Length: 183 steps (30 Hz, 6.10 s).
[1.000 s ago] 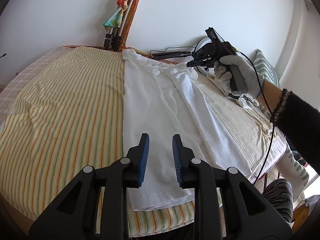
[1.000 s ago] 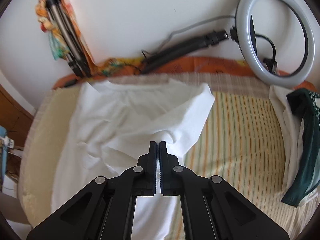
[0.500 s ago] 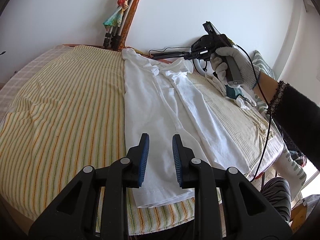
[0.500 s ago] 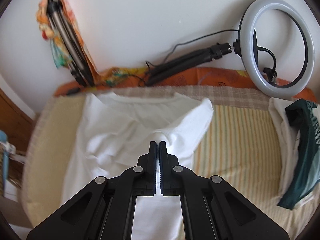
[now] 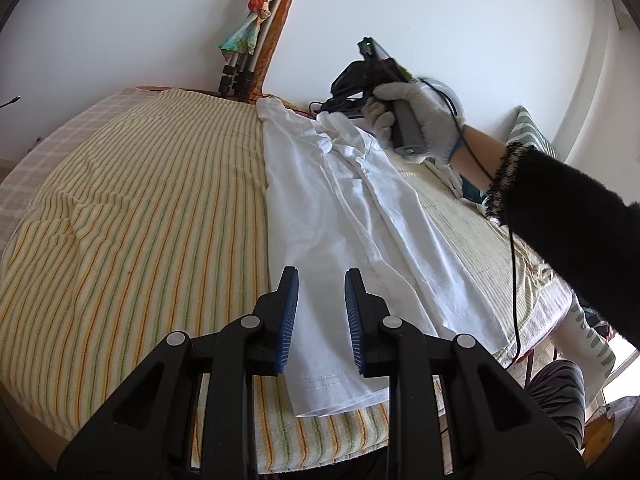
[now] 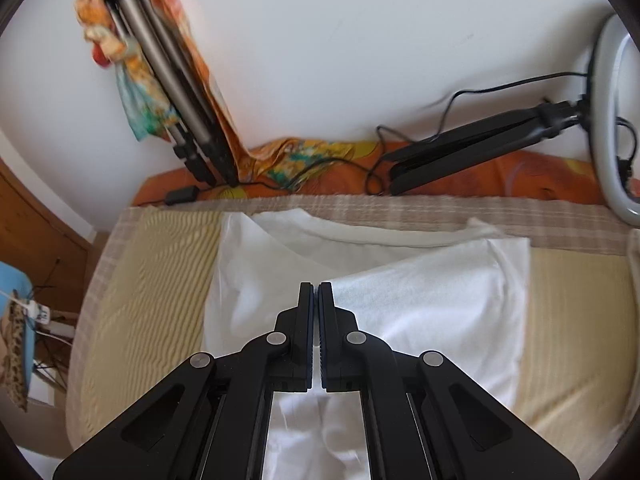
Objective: Fold small clothes
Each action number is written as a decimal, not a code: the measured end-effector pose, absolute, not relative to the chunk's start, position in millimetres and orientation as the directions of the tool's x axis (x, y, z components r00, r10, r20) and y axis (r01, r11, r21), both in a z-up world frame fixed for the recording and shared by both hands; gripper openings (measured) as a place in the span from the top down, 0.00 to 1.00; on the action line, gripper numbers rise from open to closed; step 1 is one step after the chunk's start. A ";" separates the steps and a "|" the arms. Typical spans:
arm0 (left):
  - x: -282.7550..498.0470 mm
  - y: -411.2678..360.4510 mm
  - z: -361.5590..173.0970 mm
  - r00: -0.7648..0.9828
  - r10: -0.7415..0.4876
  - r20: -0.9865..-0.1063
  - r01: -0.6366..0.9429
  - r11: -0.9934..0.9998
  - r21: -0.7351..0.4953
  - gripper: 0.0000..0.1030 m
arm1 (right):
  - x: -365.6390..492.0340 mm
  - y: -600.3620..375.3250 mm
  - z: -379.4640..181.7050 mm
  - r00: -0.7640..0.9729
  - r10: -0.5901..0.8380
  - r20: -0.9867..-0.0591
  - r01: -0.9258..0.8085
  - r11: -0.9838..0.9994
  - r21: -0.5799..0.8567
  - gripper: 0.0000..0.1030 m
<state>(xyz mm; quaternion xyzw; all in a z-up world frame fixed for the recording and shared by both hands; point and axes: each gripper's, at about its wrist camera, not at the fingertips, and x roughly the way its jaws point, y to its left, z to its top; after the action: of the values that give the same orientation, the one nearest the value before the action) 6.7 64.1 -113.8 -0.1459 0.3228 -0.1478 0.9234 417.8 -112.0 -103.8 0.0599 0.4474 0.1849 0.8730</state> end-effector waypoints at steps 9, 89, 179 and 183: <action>4.6 69.0 -109.1 0.765 -0.339 -0.548 0.159 0.924 -0.348 0.78 | 434.3 -108.5 -136.7 0.481 0.389 -0.786 -0.250 0.920 0.302 0.96; 90.0 80.5 -87.8 0.641 -0.450 -0.622 0.037 0.827 -0.561 0.98 | 136.3 -298.9 -143.9 0.460 0.701 -0.546 -0.250 0.692 0.677 0.99; 191.5 2.8 -120.4 0.458 -0.376 -0.806 0.261 0.923 -0.282 0.94 | 200.5 -191.6 -160.1 0.332 0.551 -0.765 -0.535 0.778 0.329 0.94; 207.2 18.4 -109.2 0.541 -0.277 -0.794 0.193 0.960 -0.204 0.94 | 231.7 -185.9 -162.7 0.371 0.490 -0.789 -0.514 0.816 0.265 0.90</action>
<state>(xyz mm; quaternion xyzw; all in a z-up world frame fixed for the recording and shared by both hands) 207.2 18.4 -109.2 -0.0458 0.4598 -0.1340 0.8767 231.7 -185.9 -162.7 -0.0128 0.4720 0.3031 0.8277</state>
